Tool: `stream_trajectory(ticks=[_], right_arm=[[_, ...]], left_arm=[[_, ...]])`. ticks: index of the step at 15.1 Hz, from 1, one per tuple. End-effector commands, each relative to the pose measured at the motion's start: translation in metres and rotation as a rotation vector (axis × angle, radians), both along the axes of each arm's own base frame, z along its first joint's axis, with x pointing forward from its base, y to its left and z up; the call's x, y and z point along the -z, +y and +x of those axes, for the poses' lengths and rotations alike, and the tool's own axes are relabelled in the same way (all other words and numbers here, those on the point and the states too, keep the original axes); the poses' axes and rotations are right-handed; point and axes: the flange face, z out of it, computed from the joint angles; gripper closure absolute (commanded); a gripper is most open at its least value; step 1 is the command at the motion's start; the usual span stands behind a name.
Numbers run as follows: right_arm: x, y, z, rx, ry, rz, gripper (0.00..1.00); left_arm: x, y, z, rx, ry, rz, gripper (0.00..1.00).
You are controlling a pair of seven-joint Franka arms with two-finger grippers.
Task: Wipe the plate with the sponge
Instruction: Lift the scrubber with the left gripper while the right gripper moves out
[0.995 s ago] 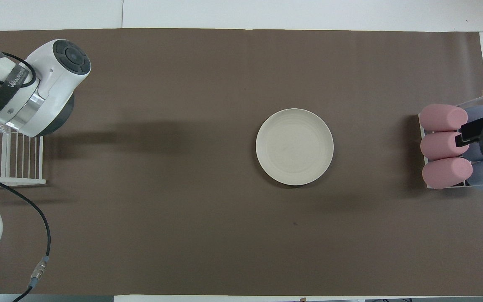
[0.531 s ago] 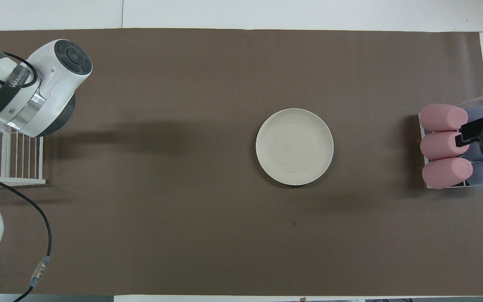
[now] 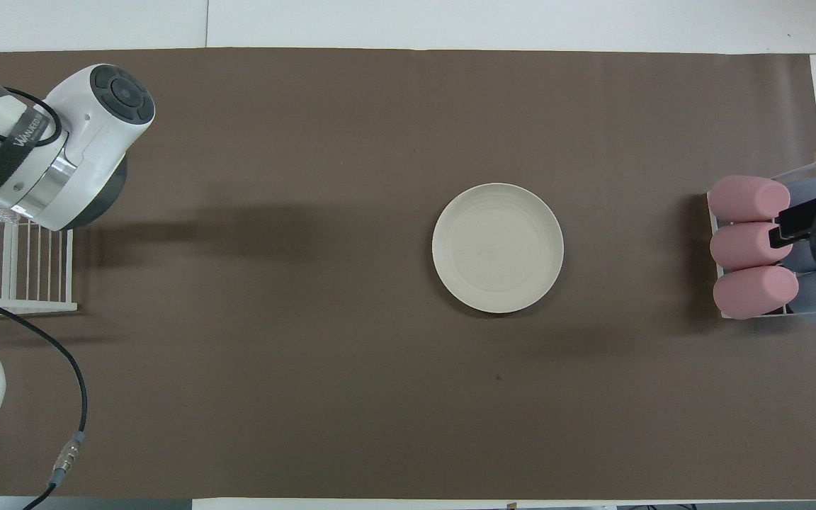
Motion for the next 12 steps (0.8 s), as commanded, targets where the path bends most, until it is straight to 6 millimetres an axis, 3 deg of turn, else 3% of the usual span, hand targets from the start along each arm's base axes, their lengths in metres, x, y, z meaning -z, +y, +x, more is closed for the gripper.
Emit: stream_trajectory(ticks=[1,3,6,7,8,10,11,12], right_arm=[[-0.001,0.0,-0.003,-0.015,0.011,-0.004,0.0],[-0.001,0.0,-0.003,-0.015,0.011,-0.004,0.0],[-0.001,-0.025,-0.006,0.031,0.011,-0.005,0.0],[-0.001,-0.026,-0.007,0.034,0.011,-0.005,0.0],[-0.001,-0.026,-0.007,0.034,0.011,-0.005,0.0],[-0.001,-0.028,-0.007,0.036,0.011,-0.005,0.0],[0.0,-0.034,-0.008,0.046,0.013,-0.004,0.0],[0.0,-0.044,-0.01,0.065,0.013,-0.006,0.0]], left_arm=[[-0.036,-0.002,-0.006,-0.064,-0.044,-0.099,1.0],[-0.079,-0.006,-0.016,-0.178,-0.074,-0.262,1.0],[-0.13,-0.025,-0.027,-0.331,-0.042,-0.514,1.0],[-0.135,-0.033,-0.03,-0.367,-0.023,-0.614,1.0],[-0.15,-0.029,-0.038,-0.412,-0.018,-0.731,1.0],[-0.206,-0.017,-0.064,-0.472,-0.05,-0.99,1.0],[-0.219,-0.002,-0.072,-0.52,-0.039,-1.116,1.0],[-0.224,-0.001,-0.077,-0.545,-0.006,-1.211,1.0]])
